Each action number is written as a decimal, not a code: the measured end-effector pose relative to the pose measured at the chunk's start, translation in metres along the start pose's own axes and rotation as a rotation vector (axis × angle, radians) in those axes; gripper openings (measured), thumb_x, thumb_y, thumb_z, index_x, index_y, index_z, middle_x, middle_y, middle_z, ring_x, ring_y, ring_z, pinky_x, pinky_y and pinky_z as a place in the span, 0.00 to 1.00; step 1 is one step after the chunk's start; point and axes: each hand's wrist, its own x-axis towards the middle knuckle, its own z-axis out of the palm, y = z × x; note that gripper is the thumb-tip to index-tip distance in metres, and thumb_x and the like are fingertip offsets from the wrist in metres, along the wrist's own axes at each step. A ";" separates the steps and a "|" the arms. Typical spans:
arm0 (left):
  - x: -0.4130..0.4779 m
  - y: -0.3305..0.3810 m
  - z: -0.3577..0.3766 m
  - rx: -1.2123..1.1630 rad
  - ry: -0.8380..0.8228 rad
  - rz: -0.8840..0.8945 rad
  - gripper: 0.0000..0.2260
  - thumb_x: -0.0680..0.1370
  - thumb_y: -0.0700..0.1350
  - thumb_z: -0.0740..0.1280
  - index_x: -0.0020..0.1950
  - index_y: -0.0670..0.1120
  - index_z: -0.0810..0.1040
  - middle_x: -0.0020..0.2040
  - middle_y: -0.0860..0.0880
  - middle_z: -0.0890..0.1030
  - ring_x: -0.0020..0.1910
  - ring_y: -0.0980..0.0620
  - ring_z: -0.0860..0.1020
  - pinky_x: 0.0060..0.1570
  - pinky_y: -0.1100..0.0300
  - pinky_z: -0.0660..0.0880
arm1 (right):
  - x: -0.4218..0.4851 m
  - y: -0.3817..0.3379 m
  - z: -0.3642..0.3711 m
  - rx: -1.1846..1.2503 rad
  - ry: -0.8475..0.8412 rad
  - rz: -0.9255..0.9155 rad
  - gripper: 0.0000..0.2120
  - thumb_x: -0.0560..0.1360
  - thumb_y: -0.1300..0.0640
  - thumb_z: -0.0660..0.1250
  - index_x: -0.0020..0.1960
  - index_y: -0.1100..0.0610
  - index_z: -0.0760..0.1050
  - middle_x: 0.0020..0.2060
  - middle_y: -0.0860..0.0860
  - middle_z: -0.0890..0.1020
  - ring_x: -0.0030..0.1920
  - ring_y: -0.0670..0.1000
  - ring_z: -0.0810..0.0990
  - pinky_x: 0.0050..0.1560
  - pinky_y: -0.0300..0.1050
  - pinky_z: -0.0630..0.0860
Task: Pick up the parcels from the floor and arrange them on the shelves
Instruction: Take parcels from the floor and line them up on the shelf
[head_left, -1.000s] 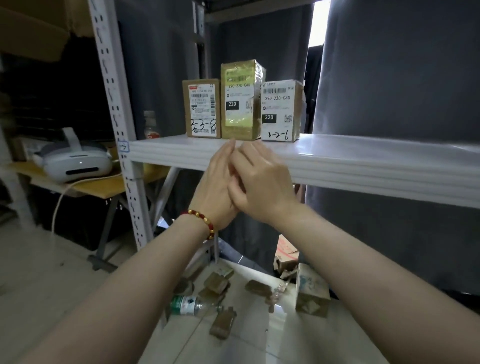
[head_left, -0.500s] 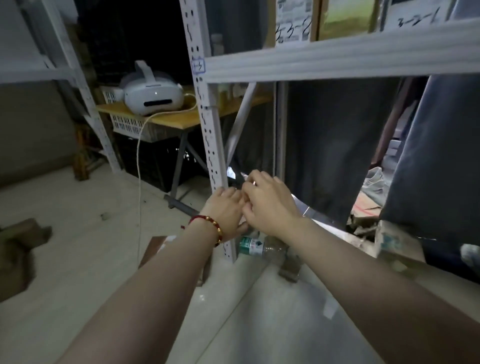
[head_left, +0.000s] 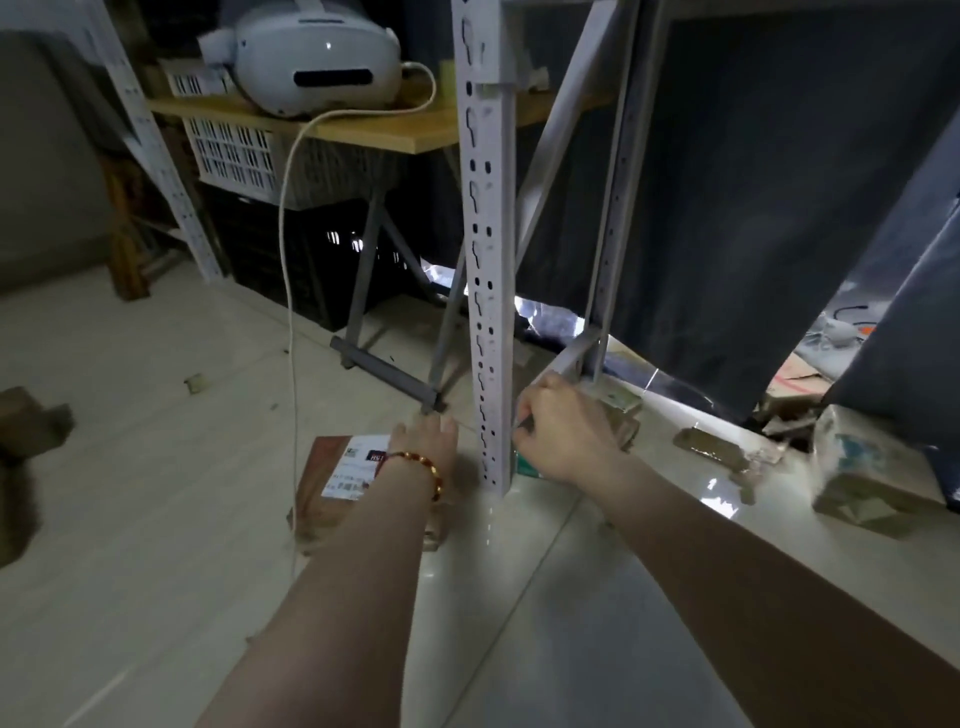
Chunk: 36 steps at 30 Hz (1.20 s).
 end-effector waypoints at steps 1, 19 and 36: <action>0.004 0.002 0.013 -0.042 -0.037 -0.018 0.40 0.72 0.55 0.74 0.76 0.46 0.57 0.74 0.42 0.63 0.72 0.41 0.63 0.68 0.45 0.65 | 0.004 -0.002 0.001 0.008 -0.007 0.012 0.14 0.75 0.51 0.68 0.58 0.56 0.78 0.55 0.51 0.74 0.49 0.52 0.76 0.46 0.47 0.74; 0.009 -0.035 0.047 -0.665 -0.135 -0.085 0.34 0.74 0.67 0.61 0.73 0.46 0.69 0.69 0.42 0.74 0.65 0.43 0.73 0.63 0.53 0.70 | 0.006 -0.029 0.089 0.458 -0.161 0.421 0.07 0.74 0.59 0.68 0.50 0.61 0.79 0.47 0.57 0.81 0.49 0.56 0.79 0.47 0.42 0.74; 0.025 -0.078 0.089 -0.758 -0.140 -0.540 0.43 0.68 0.73 0.61 0.72 0.45 0.60 0.65 0.43 0.74 0.62 0.40 0.74 0.59 0.48 0.73 | 0.012 -0.048 0.156 0.600 -0.285 0.551 0.17 0.76 0.48 0.68 0.60 0.58 0.76 0.49 0.51 0.80 0.52 0.53 0.80 0.55 0.48 0.79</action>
